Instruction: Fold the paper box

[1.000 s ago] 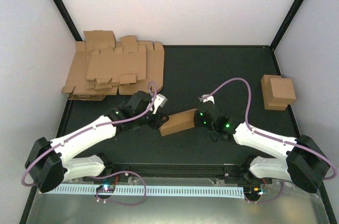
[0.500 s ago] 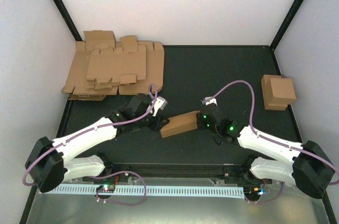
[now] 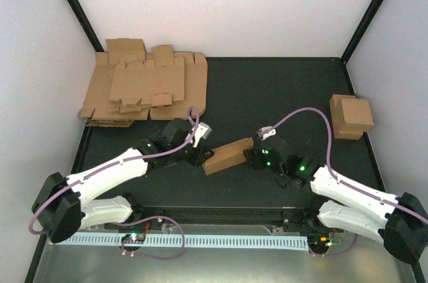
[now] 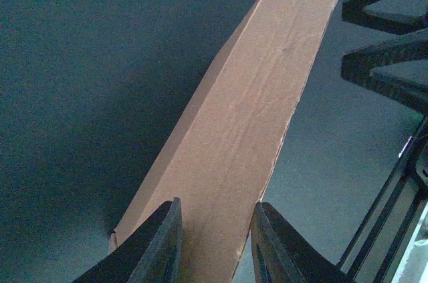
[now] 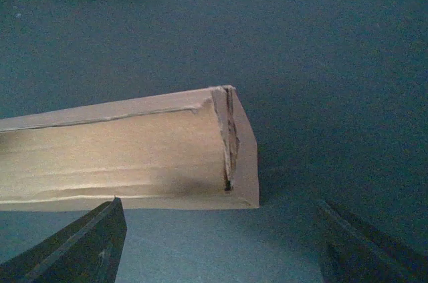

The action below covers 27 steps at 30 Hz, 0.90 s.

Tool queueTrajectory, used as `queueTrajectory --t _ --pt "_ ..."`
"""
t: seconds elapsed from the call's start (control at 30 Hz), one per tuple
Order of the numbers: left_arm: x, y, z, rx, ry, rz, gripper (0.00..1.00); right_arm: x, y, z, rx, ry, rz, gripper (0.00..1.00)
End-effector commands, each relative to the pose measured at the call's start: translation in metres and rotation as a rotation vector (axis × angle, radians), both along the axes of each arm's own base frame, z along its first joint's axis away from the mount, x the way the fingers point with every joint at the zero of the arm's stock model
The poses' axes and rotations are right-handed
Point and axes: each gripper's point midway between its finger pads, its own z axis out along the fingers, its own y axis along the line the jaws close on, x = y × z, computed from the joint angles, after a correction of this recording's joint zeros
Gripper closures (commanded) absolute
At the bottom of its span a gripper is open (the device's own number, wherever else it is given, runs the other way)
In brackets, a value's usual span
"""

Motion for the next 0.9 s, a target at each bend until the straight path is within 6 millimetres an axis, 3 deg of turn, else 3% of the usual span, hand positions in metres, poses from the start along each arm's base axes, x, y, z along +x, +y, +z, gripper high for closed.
queueTrajectory --t 0.0,0.17,0.33,0.53,0.87 --pt "-0.004 -0.003 -0.003 -0.009 0.020 -0.024 0.69 -0.001 0.004 0.025 0.050 -0.035 0.014 0.20" --pt "-0.005 -0.004 -0.004 -0.009 0.023 -0.033 0.69 0.010 0.002 0.053 0.096 -0.044 -0.036 0.16" --pt "-0.006 -0.004 -0.004 -0.009 0.023 -0.040 0.69 0.028 0.000 0.063 0.125 -0.012 -0.073 0.16" --pt "-0.007 -0.005 -0.009 0.003 0.036 -0.046 0.68 0.046 -0.001 0.043 0.113 0.108 -0.118 0.11" --pt "-0.009 -0.005 -0.015 0.022 0.038 -0.053 0.68 0.035 -0.002 0.000 0.175 0.173 -0.125 0.10"
